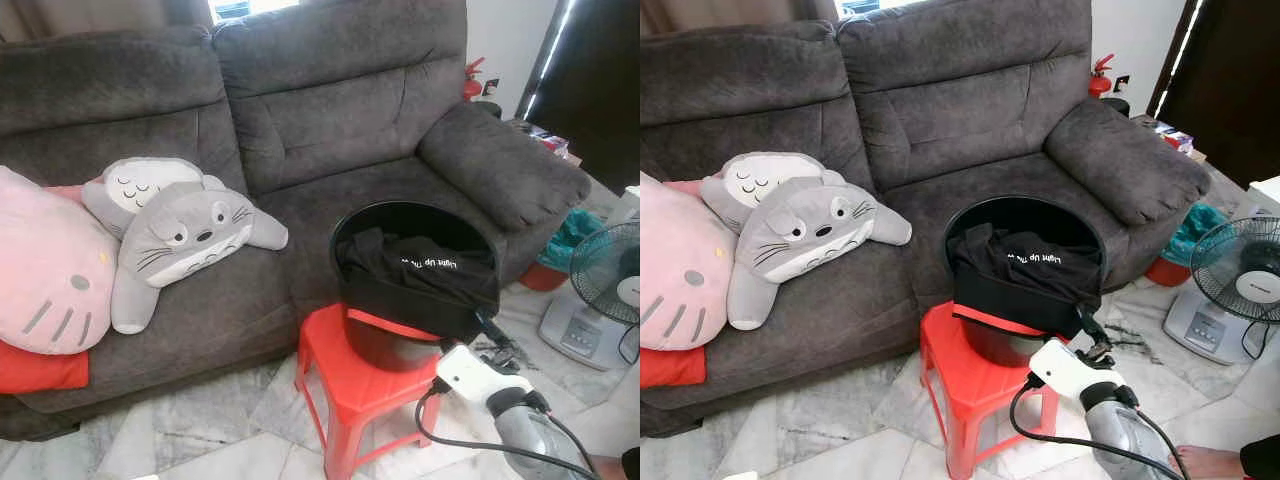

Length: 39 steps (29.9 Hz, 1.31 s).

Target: Hang hanger

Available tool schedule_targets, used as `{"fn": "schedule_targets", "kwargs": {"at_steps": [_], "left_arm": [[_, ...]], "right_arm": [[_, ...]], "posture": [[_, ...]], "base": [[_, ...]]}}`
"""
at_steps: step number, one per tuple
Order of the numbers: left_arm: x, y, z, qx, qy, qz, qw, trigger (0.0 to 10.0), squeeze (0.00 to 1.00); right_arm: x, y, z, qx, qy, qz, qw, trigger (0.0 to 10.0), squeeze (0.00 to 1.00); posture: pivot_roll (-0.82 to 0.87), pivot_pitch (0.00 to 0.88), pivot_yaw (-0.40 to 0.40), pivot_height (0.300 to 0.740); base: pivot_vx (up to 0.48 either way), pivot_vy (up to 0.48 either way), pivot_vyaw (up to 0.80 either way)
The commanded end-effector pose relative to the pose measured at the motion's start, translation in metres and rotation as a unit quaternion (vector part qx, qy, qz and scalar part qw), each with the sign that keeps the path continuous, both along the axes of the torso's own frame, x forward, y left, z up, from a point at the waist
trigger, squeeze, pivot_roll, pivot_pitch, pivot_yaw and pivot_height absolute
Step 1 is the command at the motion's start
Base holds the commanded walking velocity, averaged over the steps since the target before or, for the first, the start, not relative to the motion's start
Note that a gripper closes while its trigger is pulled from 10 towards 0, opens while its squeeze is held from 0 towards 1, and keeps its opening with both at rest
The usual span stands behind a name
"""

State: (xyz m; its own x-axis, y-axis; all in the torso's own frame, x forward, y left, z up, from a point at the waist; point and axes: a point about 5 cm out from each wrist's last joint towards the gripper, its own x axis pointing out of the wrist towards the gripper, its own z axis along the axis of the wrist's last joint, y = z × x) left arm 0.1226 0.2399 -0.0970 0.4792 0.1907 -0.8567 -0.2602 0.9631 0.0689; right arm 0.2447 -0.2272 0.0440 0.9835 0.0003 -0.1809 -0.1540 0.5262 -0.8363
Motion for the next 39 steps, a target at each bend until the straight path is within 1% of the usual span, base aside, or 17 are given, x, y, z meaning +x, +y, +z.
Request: {"fn": "schedule_targets", "kwargs": {"at_steps": [1,5,9,15,19,24,26,27,28,30,32,33,34,36,37,38,39], "left_arm": [[-0.004,0.001,-0.001,0.002,0.006,0.004,1.000,10.0,0.00],[-0.004,0.001,-0.001,0.002,0.006,0.005,1.000,10.0,0.00],[-0.004,0.001,-0.001,0.003,0.007,0.003,1.000,10.0,0.00],[-0.003,0.001,-0.001,0.004,0.007,0.003,1.000,10.0,0.00],[-0.004,0.001,-0.001,0.004,0.007,0.003,1.000,10.0,0.00],[-0.004,0.001,-0.001,0.004,0.007,0.003,1.000,10.0,0.00],[-0.004,0.001,-0.001,0.005,0.007,0.004,1.000,10.0,0.00],[-0.004,0.001,-0.001,0.005,0.007,0.004,1.000,10.0,0.00],[-0.004,0.001,-0.001,0.005,0.007,0.004,1.000,10.0,0.00],[-0.004,0.001,-0.001,0.006,0.008,0.004,1.000,10.0,0.00],[-0.004,0.001,-0.001,0.006,0.008,0.004,1.000,10.0,0.00],[-0.004,0.001,-0.001,0.006,0.008,0.004,1.000,10.0,0.00],[-0.004,0.001,-0.001,0.007,0.008,0.003,1.000,10.0,0.00],[-0.004,0.001,-0.001,0.007,0.008,0.003,1.000,10.0,0.00],[-0.004,0.001,-0.001,0.007,0.008,0.003,1.000,10.0,0.00],[-0.004,0.001,-0.001,0.007,0.008,0.003,1.000,10.0,0.00],[-0.004,0.001,-0.001,0.007,0.008,0.003,1.000,10.0,0.00]], "right_arm": [[0.001,-0.001,0.006,0.000,-0.018,0.001,1.000,10.0,0.00],[0.001,-0.001,0.007,-0.002,-0.028,0.000,1.000,10.0,0.00],[0.000,0.000,0.021,-0.003,-0.081,0.001,0.997,10.0,0.00],[0.004,0.002,0.038,0.004,-0.138,0.012,0.990,10.0,0.00],[0.008,0.004,0.045,0.007,-0.156,0.013,0.988,10.0,0.00],[0.010,0.003,0.049,0.004,-0.171,0.001,0.985,10.0,0.00],[0.011,-0.004,0.048,0.003,-0.172,-0.024,0.985,10.0,0.00],[0.012,-0.010,0.046,0.008,-0.170,-0.048,0.984,10.0,0.00],[0.012,-0.012,0.046,0.010,-0.169,-0.056,0.984,10.0,0.00],[0.011,-0.020,0.046,0.029,-0.173,-0.097,0.980,10.0,0.00],[0.011,-0.024,0.046,0.031,-0.172,-0.111,0.978,10.0,0.00],[0.011,-0.028,0.045,0.037,-0.170,-0.132,0.976,10.0,0.00],[0.011,-0.031,0.043,0.051,-0.165,-0.149,0.974,10.0,0.00],[0.010,-0.033,0.041,0.062,-0.158,-0.158,0.973,10.0,0.00],[0.009,-0.038,0.038,0.077,-0.151,-0.181,0.969,10.0,0.00],[0.009,-0.038,0.038,0.077,-0.151,-0.181,0.969,10.0,0.00],[0.008,-0.040,0.035,0.089,-0.145,-0.195,0.966,10.0,0.00]], "posture": [[-0.29,0.000,0.040,0.740],[-0.29,0.000,0.039,0.740],[-0.29,0.000,0.039,0.740],[-0.29,0.000,0.040,0.740],[-0.29,0.000,0.039,0.740],[-0.29,0.000,0.039,0.740],[-0.28,0.000,0.038,0.740],[-0.28,0.000,0.038,0.740],[-0.28,0.000,0.038,0.740],[-0.28,0.000,0.039,0.740],[-0.28,0.000,0.039,0.740],[-0.28,0.000,0.039,0.740],[-0.28,0.000,0.039,0.740],[-0.28,0.000,0.039,0.740],[-0.28,0.000,0.038,0.740],[-0.28,0.000,0.038,0.740],[-0.28,0.000,0.038,0.740]], "base": [[0.000,0.000,0.00],[0.000,0.000,0.00],[0.000,0.000,0.00],[0.000,0.000,0.00],[0.000,0.000,0.00],[0.000,0.000,0.00],[0.000,0.000,0.00],[0.000,0.000,0.00],[0.000,0.000,0.00],[0.000,0.000,0.00],[0.000,0.000,0.00],[0.000,0.000,0.00],[0.000,0.000,0.00],[0.000,0.000,0.00],[0.000,0.000,0.00],[0.000,0.000,0.00],[0.000,0.000,0.00]]}}
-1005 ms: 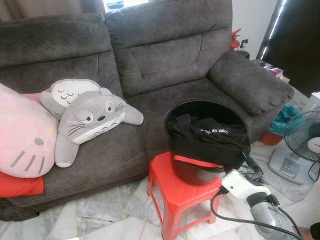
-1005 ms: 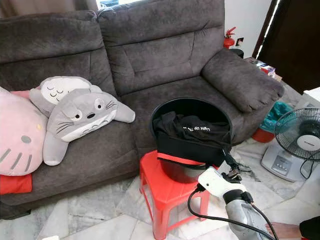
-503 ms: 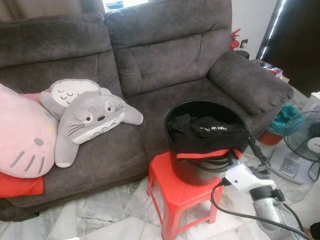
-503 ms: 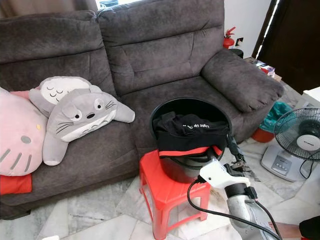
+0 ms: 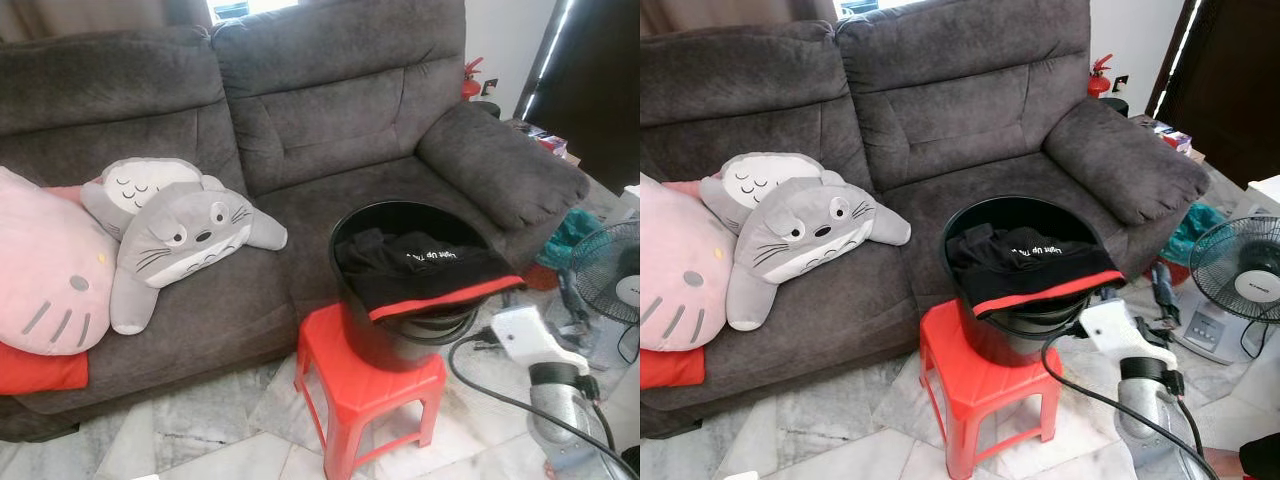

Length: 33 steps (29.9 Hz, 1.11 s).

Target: Hang hanger

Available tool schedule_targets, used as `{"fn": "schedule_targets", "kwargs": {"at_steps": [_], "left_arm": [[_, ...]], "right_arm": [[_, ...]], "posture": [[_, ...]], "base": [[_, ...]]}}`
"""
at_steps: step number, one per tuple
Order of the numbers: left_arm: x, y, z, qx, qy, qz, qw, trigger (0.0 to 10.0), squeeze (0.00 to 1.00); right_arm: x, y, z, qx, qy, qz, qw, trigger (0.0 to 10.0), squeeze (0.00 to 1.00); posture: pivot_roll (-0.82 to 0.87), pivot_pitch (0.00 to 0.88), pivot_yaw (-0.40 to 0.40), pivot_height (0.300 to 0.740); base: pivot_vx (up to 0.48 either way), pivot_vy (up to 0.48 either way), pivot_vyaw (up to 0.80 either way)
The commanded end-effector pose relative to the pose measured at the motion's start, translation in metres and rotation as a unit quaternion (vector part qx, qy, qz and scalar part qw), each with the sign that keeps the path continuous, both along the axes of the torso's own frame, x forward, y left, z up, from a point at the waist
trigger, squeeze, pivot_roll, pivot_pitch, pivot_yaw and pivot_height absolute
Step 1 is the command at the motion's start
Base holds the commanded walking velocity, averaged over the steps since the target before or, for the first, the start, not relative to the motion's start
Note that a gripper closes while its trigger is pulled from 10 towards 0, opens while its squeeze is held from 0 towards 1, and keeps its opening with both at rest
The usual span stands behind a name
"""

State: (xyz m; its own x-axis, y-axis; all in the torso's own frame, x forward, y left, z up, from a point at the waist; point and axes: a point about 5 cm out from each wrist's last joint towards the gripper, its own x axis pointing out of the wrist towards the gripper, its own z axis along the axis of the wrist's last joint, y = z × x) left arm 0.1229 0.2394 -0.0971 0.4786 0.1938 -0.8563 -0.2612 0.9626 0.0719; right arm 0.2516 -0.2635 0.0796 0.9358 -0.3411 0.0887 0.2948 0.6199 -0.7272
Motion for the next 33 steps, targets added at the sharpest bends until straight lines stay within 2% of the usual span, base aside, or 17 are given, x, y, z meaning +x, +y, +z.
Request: {"fn": "schedule_targets", "kwargs": {"at_steps": [1,6,9,12,16,20,25,33], "left_arm": [[-0.005,0.002,-0.001,0.005,0.008,0.002,1.000,10.0,0.00],[-0.005,0.002,-0.001,0.005,0.008,0.002,1.000,10.0,0.00],[-0.005,0.002,-0.001,0.008,0.011,-0.002,1.000,10.0,0.00],[-0.005,0.002,-0.001,0.009,0.010,0.000,1.000,10.0,0.00],[-0.005,0.002,-0.001,0.010,0.010,0.000,1.000,10.0,0.00],[-0.005,0.002,-0.001,0.011,0.010,0.000,1.000,10.0,0.00],[-0.005,0.002,-0.001,0.011,0.011,0.000,1.000,10.0,0.00],[-0.004,0.002,-0.001,0.014,0.010,-0.003,1.000,10.0,0.00]], "right_arm": [[0.001,-0.004,-0.001,0.021,0.003,-0.017,1.000,10.0,0.00],[0.002,-0.005,-0.001,0.025,0.004,-0.021,0.999,10.0,0.00],[0.004,0.000,-0.011,0.051,0.036,-0.011,0.998,10.0,0.00],[0.008,0.009,-0.012,0.071,0.036,0.017,0.997,10.0,0.00],[0.010,0.013,-0.012,0.067,0.036,0.025,0.997,10.0,0.00],[0.012,0.018,-0.014,0.088,0.041,0.051,0.994,10.0,0.00],[0.010,0.018,-0.016,0.083,0.042,0.052,0.994,10.0,0.00],[0.017,0.024,-0.015,0.117,0.031,0.089,0.989,10.0,0.00]], "posture": [[-0.28,0.000,0.038,0.740],[-0.28,0.000,0.038,0.740],[-0.28,0.000,0.038,0.740],[-0.28,0.000,0.038,0.740],[-0.28,0.000,0.038,0.740],[-0.28,0.000,0.036,0.740],[-0.27,0.000,0.037,0.740],[-0.28,0.000,0.044,0.740]], "base": [[0.000,0.000,0.00],[0.000,0.000,0.00],[0.000,0.000,0.00],[0.000,0.000,0.00],[0.000,0.000,0.00],[0.000,0.000,0.00],[0.000,0.000,0.00],[0.000,0.000,0.00]]}}
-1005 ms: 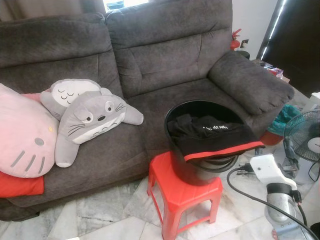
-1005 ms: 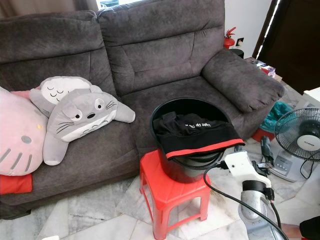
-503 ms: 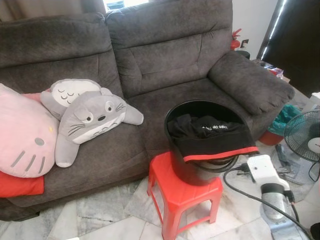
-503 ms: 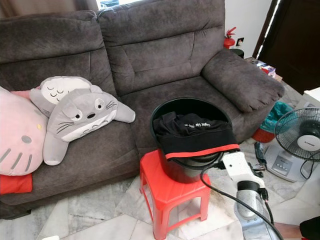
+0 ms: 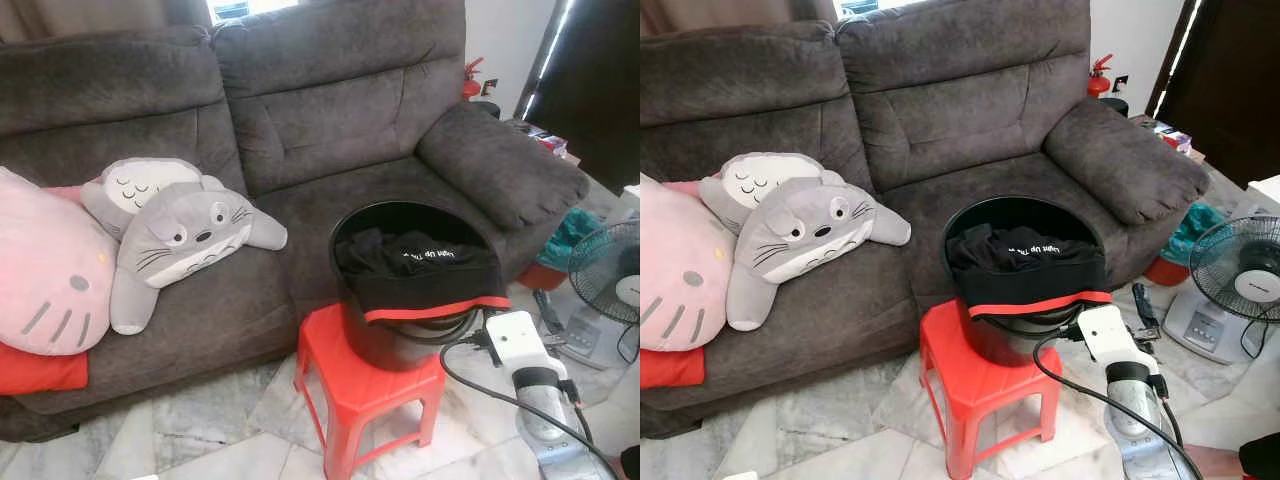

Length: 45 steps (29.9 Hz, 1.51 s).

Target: Hang hanger

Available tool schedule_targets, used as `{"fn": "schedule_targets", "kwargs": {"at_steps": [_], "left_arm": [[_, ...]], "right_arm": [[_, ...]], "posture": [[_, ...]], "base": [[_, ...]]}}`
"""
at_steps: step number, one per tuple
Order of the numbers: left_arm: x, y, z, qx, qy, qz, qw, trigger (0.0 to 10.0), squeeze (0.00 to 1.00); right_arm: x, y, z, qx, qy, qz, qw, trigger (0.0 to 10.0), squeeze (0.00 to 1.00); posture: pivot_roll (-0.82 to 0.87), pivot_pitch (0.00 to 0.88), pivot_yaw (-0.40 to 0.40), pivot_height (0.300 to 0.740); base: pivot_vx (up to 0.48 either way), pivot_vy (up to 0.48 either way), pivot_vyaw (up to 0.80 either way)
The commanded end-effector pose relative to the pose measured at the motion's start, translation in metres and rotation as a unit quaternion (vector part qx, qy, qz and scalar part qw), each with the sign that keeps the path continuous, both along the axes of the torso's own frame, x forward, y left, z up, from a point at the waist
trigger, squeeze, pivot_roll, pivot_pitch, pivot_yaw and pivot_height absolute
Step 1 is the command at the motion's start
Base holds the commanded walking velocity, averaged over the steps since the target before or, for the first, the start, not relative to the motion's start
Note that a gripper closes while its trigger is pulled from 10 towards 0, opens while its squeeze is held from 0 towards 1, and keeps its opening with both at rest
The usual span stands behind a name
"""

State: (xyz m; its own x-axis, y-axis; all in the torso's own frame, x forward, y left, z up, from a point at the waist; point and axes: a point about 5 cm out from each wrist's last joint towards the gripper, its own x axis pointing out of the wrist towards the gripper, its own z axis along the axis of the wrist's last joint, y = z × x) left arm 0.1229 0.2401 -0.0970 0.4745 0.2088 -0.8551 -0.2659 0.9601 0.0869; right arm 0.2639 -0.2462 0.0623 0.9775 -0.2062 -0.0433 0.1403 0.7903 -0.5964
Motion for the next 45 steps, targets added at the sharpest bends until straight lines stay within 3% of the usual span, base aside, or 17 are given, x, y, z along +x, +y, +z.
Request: {"fn": "schedule_targets", "kwargs": {"at_steps": [1,14,17,19,29,37,40,45], "left_arm": [[-0.004,0.002,-0.001,0.007,0.008,-0.006,1.000,10.0,0.00],[-0.004,0.003,0.000,0.011,0.007,-0.005,1.000,10.0,0.00],[-0.004,0.003,0.000,0.011,0.008,-0.008,1.000,10.0,0.00],[-0.004,0.004,0.000,0.011,0.008,-0.010,1.000,10.0,0.00],[-0.004,0.004,0.000,0.012,0.009,-0.014,1.000,10.0,0.00],[-0.003,0.005,0.000,0.016,0.009,-0.014,1.000,10.0,0.00],[-0.003,0.005,0.000,0.016,0.009,-0.014,1.000,10.0,0.00],[-0.003,0.005,0.000,0.018,0.008,-0.015,1.000,10.0,0.00]], "right_arm": [[0.006,0.007,0.003,0.018,-0.012,0.019,1.000,10.0,0.00],[0.013,0.015,0.014,0.045,-0.043,0.041,0.997,10.0,0.00],[0.012,0.004,0.001,0.030,-0.003,-0.008,1.000,10.0,0.00],[0.012,-0.002,-0.003,0.049,0.006,-0.032,0.998,10.0,0.00],[0.012,-0.007,-0.006,0.044,0.013,-0.063,0.997,10.0,0.00],[0.024,0.005,0.016,0.065,-0.070,-0.031,0.995,10.0,0.00],[0.025,0.006,0.017,0.068,-0.075,-0.031,0.994,10.0,0.00],[0.025,0.002,0.003,0.054,-0.023,-0.051,0.997,10.0,0.00]], "posture": [[-0.28,0.000,0.044,0.740],[-0.28,0.000,0.047,0.740],[-0.27,0.000,0.049,0.740],[-0.27,0.000,0.050,0.740],[-0.27,0.000,0.055,0.740],[-0.27,0.000,0.057,0.740],[-0.26,0.000,0.057,0.740],[-0.26,0.000,0.058,0.740]], "base": [[0.000,0.000,0.00],[0.000,0.000,0.00],[0.000,0.000,0.00],[0.000,0.000,0.00],[0.000,0.000,0.00],[0.000,0.000,0.00],[0.000,0.000,0.00],[0.000,0.000,0.00]]}}
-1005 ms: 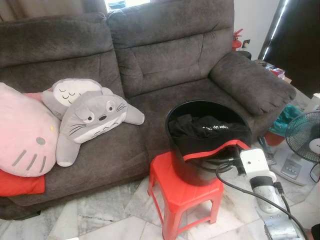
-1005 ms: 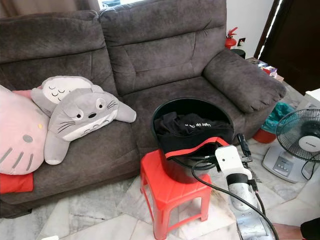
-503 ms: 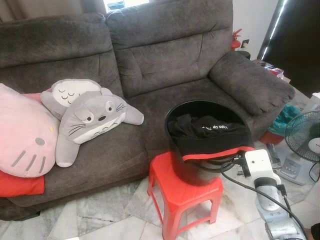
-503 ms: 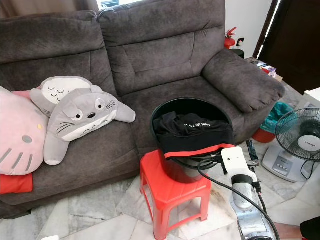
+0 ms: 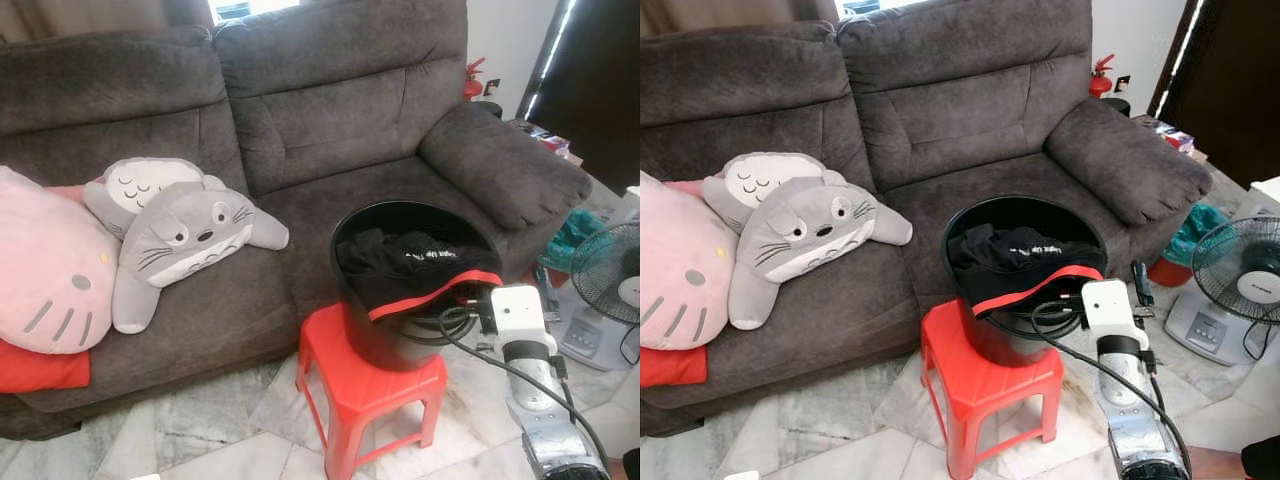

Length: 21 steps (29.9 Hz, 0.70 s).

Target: Hang hanger

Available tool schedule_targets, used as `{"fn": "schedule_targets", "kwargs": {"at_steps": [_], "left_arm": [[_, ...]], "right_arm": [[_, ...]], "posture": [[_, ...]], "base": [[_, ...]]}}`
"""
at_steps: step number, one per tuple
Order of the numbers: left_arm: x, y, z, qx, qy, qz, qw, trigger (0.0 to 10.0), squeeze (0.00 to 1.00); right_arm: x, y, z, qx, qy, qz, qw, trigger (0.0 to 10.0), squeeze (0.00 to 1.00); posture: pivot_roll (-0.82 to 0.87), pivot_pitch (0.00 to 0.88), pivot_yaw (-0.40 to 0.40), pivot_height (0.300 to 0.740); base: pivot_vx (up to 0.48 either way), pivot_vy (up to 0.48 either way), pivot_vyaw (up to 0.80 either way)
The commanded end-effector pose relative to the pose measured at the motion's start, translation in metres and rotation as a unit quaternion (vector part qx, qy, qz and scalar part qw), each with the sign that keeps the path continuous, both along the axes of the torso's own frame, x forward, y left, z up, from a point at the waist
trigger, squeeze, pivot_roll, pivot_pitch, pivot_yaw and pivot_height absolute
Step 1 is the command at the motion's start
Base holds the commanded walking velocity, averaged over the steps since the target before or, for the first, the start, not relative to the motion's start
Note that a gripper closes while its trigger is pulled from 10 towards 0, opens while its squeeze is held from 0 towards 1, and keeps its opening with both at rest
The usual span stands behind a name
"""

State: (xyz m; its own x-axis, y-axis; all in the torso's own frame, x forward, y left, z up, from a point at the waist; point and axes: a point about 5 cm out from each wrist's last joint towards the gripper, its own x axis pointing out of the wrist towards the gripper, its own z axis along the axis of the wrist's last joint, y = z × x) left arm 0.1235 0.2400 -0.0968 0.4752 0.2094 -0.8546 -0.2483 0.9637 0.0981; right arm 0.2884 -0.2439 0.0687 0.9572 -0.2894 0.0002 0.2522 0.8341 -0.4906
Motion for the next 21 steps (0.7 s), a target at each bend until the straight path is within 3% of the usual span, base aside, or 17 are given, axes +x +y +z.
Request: {"fn": "schedule_targets", "kwargs": {"at_steps": [1,8,10,16,21], "left_arm": [[-0.004,0.005,0.000,0.012,0.007,-0.006,1.000,10.0,0.00],[-0.004,0.005,0.000,0.013,0.007,-0.006,1.000,10.0,0.00],[-0.004,0.005,0.000,0.013,0.008,-0.008,1.000,10.0,0.00],[-0.003,0.006,0.000,0.015,0.007,-0.009,1.000,10.0,0.00],[-0.003,0.006,0.001,0.017,0.007,-0.008,1.000,10.0,0.00]], "right_arm": [[0.001,0.000,-0.004,-0.003,0.017,-0.007,1.000,10.0,0.00],[-0.001,-0.004,-0.011,0.013,0.032,-0.021,0.999,10.0,0.00],[-0.002,-0.010,-0.014,0.057,0.035,-0.051,0.996,10.0,0.00],[0.007,-0.002,0.000,0.045,-0.010,-0.021,0.999,10.0,0.00],[0.012,0.000,-0.001,0.052,0.000,-0.021,0.998,10.0,0.00]], "posture": [[-0.26,0.000,0.058,0.740],[-0.26,0.000,0.058,0.740],[-0.26,0.000,0.061,0.740],[-0.26,0.000,0.063,0.740],[-0.25,0.000,0.061,0.740]], "base": [[0.000,0.000,0.00],[0.000,0.000,0.00],[0.000,0.000,0.00],[0.000,0.000,0.00],[0.000,0.000,0.00]]}}
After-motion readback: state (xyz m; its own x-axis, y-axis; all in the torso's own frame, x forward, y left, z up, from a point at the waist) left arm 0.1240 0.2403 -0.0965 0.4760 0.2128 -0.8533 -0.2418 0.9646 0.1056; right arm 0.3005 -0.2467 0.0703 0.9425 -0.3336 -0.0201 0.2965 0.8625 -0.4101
